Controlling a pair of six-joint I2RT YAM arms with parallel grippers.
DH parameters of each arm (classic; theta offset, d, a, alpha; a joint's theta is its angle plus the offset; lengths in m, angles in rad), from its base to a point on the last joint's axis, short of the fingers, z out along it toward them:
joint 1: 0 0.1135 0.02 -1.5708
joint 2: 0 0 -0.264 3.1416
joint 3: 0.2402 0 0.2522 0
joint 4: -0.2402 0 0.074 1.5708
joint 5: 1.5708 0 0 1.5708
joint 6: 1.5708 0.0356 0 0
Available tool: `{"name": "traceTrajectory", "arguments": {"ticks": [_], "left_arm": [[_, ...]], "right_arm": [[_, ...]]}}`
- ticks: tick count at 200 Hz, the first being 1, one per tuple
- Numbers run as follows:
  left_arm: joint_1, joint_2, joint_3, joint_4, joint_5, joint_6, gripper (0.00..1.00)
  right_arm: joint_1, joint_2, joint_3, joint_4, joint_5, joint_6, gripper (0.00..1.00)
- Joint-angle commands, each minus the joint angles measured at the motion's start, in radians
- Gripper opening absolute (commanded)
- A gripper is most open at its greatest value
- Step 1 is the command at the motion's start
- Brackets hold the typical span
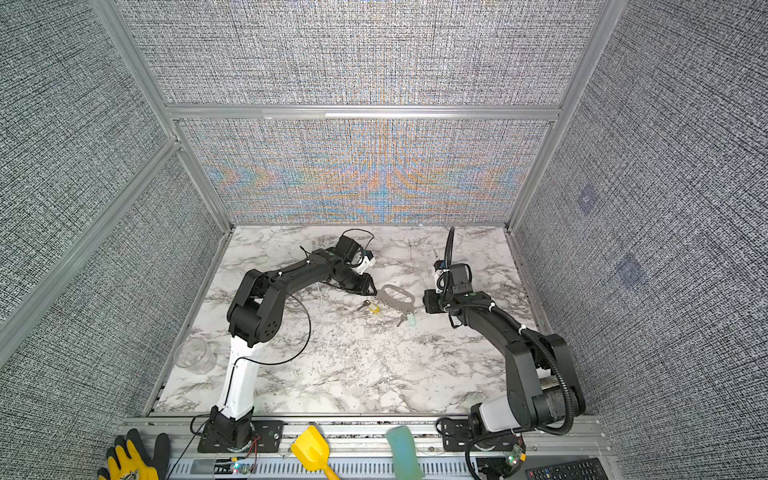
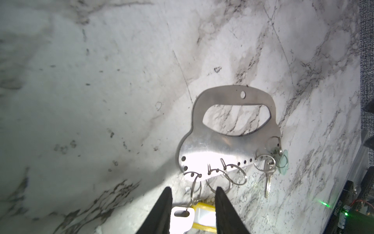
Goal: Remove the keys from the keyring
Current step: 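Reach the left gripper to the metal key plate's ring edge while the right gripper approaches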
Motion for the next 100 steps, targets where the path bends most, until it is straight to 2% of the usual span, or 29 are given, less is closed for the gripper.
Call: {"name": "traceTrajectory", "arguments": {"ticks": [1, 67, 100], "left_arm": [[-0.004, 0.016, 0.020, -0.038, 0.014, 0.020, 0.37], [-0.020, 0.034, 0.041, -0.074, 0.019, 0.044, 0.27], [-0.020, 0.030, 0.031, -0.080, 0.011, 0.042, 0.26]], "right_arm": [[0.001, -0.001, -0.002, -0.012, -0.006, 0.001, 0.51], [0.001, 0.007, 0.004, -0.011, -0.009, -0.002, 0.43], [0.002, 0.010, -0.004, -0.011, -0.014, -0.003, 0.41]]}}
